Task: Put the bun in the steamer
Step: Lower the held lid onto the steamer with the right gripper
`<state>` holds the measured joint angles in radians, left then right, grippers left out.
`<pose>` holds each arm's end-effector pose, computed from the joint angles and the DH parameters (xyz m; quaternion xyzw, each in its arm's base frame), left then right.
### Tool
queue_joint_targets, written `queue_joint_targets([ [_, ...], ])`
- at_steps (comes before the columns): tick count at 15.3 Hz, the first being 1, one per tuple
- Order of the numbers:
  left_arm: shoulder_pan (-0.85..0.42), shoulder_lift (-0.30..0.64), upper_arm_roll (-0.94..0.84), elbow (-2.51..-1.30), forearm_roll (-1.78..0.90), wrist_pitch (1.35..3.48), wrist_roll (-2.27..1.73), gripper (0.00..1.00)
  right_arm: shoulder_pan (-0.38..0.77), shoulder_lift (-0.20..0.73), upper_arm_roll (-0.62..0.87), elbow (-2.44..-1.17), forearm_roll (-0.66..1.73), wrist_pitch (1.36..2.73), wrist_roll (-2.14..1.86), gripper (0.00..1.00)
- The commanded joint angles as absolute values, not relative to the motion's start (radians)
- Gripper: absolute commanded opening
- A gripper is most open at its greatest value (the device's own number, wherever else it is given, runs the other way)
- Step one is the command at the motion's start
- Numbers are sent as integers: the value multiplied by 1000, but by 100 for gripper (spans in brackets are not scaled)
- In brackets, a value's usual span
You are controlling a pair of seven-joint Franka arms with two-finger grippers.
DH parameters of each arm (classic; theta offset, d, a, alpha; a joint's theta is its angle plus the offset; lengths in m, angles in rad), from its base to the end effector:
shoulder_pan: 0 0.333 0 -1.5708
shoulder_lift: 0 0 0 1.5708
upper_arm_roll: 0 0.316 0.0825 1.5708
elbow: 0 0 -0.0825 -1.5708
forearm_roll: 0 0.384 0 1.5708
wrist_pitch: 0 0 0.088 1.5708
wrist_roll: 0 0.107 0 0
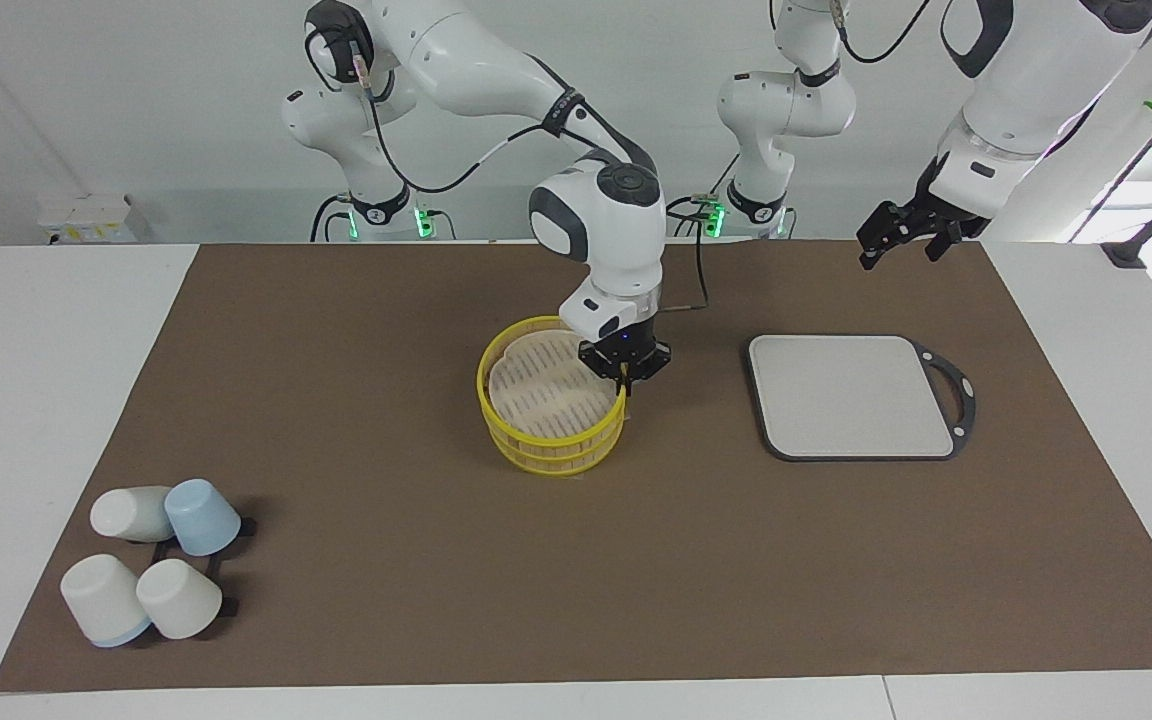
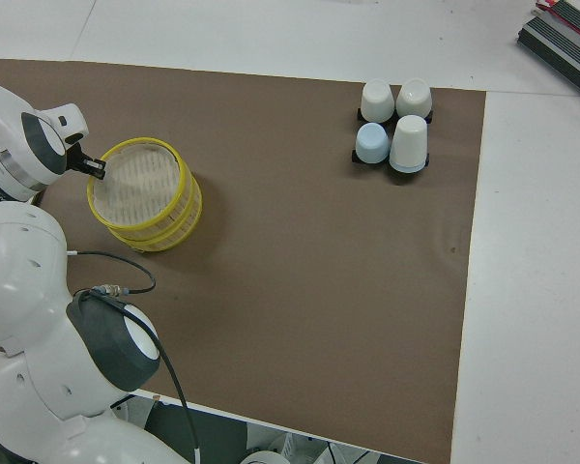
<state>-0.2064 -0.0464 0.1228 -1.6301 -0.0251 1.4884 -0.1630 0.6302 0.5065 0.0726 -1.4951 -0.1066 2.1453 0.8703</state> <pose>0.5283 -0.0456 0.6150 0.9980 0.0390 -0.0493 0.0094 0.5510 0.4498 0.3914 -0.9949 0.0636 -0.0721 0.0305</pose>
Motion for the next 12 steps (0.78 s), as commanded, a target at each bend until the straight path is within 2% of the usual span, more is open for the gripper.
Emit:
queue_joint_targets([
  [1,-201,-55,117,-1628,-11,1462,-143,100,627,500,77,-1512,-126,2160,890,0],
  [5,-281,-25,227,-1624,-11,1468,-118,100,652,499,75,-1513,-126,2146,931,0],
  [12,-270,-25,219,-1624,-11,1473,-86,100,667,492,75,-1522,-127,2134,973,0],
])
